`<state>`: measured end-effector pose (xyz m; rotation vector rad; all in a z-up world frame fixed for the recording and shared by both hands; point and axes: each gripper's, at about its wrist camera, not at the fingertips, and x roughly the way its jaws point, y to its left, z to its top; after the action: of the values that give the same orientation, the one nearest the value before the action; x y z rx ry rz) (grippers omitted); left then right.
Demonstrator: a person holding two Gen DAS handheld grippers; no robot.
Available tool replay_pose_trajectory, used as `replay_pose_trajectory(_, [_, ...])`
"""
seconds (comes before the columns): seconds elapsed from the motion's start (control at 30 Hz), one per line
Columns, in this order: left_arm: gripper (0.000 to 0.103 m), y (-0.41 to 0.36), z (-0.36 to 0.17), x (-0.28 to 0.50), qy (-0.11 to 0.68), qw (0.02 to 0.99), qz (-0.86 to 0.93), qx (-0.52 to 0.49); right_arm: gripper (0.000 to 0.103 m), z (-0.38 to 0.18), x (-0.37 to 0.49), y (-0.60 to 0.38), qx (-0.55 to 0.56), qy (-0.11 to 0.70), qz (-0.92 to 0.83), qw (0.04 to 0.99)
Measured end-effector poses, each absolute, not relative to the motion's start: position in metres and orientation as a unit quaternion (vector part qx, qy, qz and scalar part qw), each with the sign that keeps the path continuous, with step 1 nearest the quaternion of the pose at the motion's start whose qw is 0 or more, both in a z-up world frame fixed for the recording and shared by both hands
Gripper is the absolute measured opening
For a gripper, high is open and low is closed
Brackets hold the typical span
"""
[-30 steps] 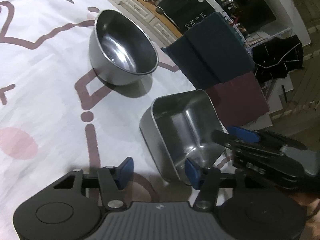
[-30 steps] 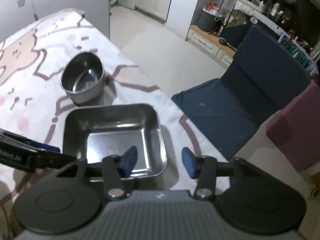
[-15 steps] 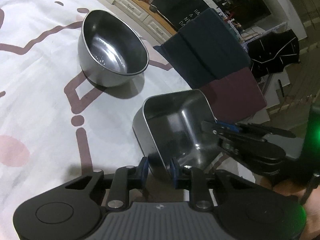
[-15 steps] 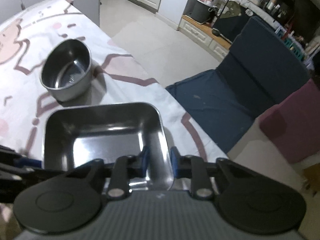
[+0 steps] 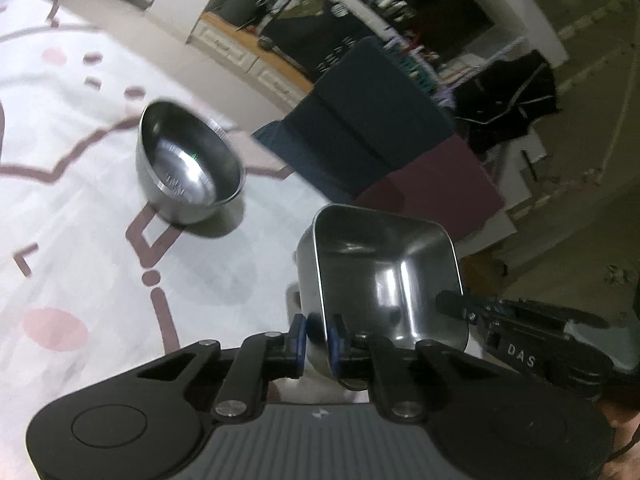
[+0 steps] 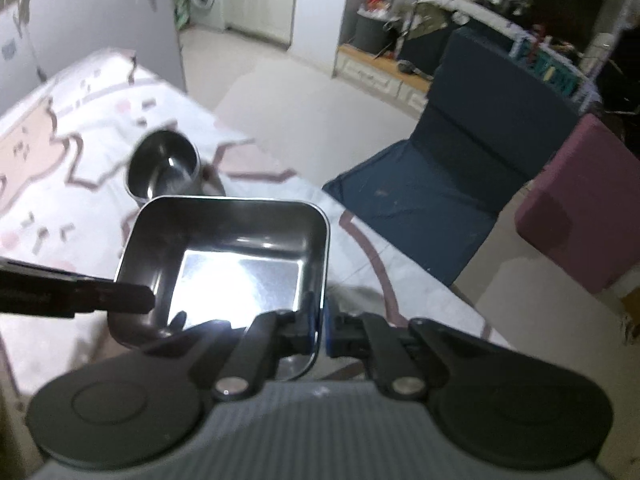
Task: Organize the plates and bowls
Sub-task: 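Lift the smaller steel tray with both grippers and carry it to the dish stack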
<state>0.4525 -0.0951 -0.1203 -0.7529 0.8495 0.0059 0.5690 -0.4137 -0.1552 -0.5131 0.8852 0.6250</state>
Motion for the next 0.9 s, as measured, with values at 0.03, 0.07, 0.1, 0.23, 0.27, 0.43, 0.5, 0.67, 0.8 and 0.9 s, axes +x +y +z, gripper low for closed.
replay_pose_trajectory(0.03, [0.012, -0.096, -0.113, 0.448, 0.399, 0.847, -0.002, -0.353, 0.005, -0.148, 0.562, -0.418, -0.235, 0.413, 0.292, 0.83])
replay_pose_trajectory(0.07, [0.012, -0.097, -0.105, 0.443, 0.396, 0.85, -0.007, -0.348, 0.005, -0.14, 0.554, -0.422, -0.226, 0.41, 0.289, 0.835])
replay_pose_trajectory(0.1, [0.011, -0.098, -0.098, 0.437, 0.393, 0.853, -0.012, -0.343, 0.005, -0.132, 0.546, -0.425, -0.22, 0.407, 0.286, 0.839])
replay_pose_trajectory(0.23, [0.009, -0.102, -0.076, 0.415, 0.389, 0.859, -0.031, -0.333, 0.005, -0.104, 0.506, -0.438, -0.193, 0.393, 0.268, 0.858])
replay_pose_trajectory(0.27, [0.008, -0.103, -0.07, 0.409, 0.388, 0.859, -0.035, -0.332, 0.005, -0.098, 0.494, -0.441, -0.187, 0.39, 0.263, 0.863])
replay_pose_trajectory(0.43, [0.007, -0.113, -0.047, 0.376, 0.382, 0.87, -0.067, -0.304, 0.005, -0.073, 0.436, -0.455, -0.153, 0.382, 0.228, 0.882])
replay_pose_trajectory(0.5, [0.007, -0.117, -0.04, 0.362, 0.383, 0.872, -0.08, -0.294, 0.006, -0.067, 0.411, -0.461, -0.146, 0.381, 0.214, 0.888])
replay_pose_trajectory(0.67, [0.008, -0.129, -0.028, 0.324, 0.382, 0.884, -0.111, -0.246, 0.006, -0.065, 0.352, -0.48, -0.094, 0.377, 0.18, 0.904])
replay_pose_trajectory(0.8, [0.007, -0.131, -0.033, 0.294, 0.393, 0.881, -0.135, -0.225, 0.006, -0.069, 0.309, -0.49, -0.068, 0.378, 0.165, 0.908])
replay_pose_trajectory(0.9, [0.007, -0.133, -0.044, 0.273, 0.406, 0.876, -0.149, -0.212, 0.007, -0.076, 0.278, -0.496, -0.061, 0.383, 0.159, 0.908])
